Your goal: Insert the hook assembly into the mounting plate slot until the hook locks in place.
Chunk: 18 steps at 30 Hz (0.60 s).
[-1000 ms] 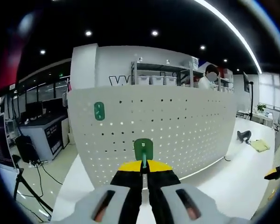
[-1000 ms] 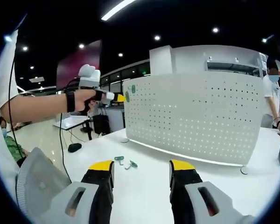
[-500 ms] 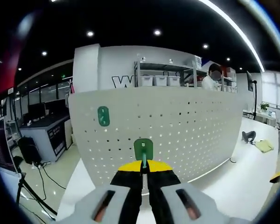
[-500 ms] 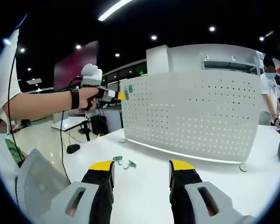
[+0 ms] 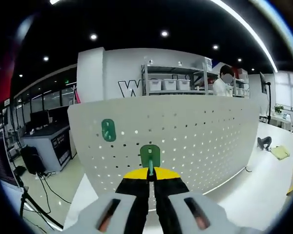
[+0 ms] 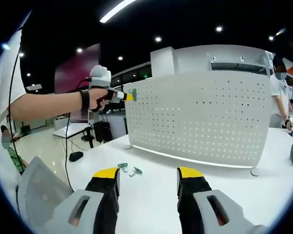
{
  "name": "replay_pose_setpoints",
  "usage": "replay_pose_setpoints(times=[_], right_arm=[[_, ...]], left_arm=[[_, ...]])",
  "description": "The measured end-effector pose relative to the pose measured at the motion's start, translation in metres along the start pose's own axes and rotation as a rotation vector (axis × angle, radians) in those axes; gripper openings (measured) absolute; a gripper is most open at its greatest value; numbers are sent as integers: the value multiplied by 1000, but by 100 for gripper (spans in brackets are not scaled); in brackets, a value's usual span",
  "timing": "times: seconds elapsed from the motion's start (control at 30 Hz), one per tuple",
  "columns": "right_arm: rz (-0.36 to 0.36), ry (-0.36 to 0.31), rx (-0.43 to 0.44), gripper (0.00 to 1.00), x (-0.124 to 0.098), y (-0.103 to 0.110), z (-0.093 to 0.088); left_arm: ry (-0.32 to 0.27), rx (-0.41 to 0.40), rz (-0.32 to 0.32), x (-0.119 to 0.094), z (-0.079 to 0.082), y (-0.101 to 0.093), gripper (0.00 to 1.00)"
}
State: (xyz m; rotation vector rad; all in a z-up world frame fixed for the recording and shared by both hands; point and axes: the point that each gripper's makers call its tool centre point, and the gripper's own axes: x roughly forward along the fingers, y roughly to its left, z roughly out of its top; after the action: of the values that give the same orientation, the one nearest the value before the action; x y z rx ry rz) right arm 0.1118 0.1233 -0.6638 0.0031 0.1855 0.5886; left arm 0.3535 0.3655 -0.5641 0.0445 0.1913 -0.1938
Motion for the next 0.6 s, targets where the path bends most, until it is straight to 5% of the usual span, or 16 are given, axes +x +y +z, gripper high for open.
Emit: replay_pose_setpoints(times=[0.6], right_arm=[[8, 18, 11, 48, 5, -3, -7]], left_arm=[[5, 14, 25, 18, 14, 11, 2]])
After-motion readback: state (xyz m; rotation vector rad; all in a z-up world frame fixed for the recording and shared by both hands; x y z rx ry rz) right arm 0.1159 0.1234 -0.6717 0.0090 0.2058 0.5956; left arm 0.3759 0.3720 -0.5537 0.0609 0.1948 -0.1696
